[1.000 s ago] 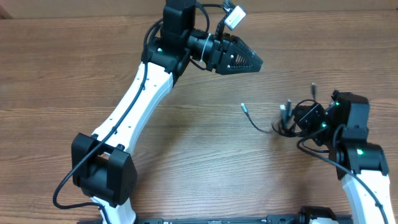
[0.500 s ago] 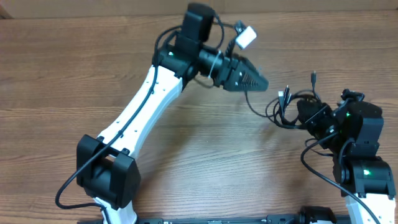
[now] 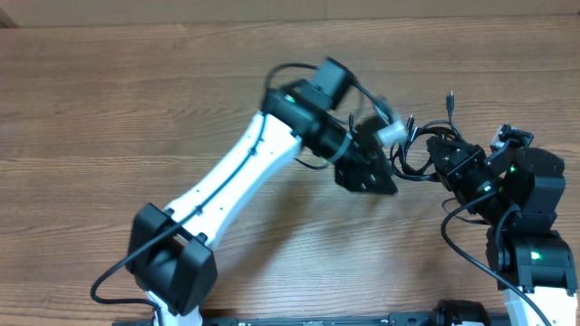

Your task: Untangle cables

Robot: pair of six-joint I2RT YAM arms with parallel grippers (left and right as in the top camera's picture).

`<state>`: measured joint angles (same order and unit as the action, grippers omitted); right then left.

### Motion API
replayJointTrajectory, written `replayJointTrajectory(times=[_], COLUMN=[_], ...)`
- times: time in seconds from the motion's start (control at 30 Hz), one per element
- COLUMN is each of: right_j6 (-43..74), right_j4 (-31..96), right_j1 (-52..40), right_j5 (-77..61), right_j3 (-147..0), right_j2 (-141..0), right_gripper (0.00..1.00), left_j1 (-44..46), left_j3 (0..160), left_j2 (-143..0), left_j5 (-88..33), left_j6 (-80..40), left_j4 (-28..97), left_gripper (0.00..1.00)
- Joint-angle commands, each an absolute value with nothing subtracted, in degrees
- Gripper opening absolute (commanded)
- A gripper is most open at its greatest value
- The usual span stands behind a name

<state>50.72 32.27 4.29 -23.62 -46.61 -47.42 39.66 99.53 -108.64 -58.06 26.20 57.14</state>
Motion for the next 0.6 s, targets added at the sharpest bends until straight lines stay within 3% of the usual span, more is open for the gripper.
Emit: replayJointTrajectory(times=[0.0, 0.13, 0.37, 0.57], right_j6=[53.01, 53.95, 54.04, 54.02], right_j4=[32.82, 33.47, 33.04, 31.88], right_j1=[4.27, 4.27, 4.27, 4.27], right_j5=[-24.12, -25.23, -29.58, -31.75], right_j3=[-47.77, -47.77, -47.77, -47.77], right_j2=[-47.66, -49.45, -52.62, -52.69], right_gripper=[0.04, 0.04, 0.04, 0.04], left_j1=[43.7, 45.08, 46.61, 47.33], left_j3=[99.77, 99.77, 99.81, 99.81], left_j2=[-107.85, -107.85, -106.85, -105.32], left_j5=[-42.44, -34.17, -19.44, -15.84], left_j6=[38.39, 40.56, 40.21, 40.36], left_j4=[56.51, 55.83, 51.77, 47.75], left_gripper=[0.54, 0.67, 0.7, 0.83])
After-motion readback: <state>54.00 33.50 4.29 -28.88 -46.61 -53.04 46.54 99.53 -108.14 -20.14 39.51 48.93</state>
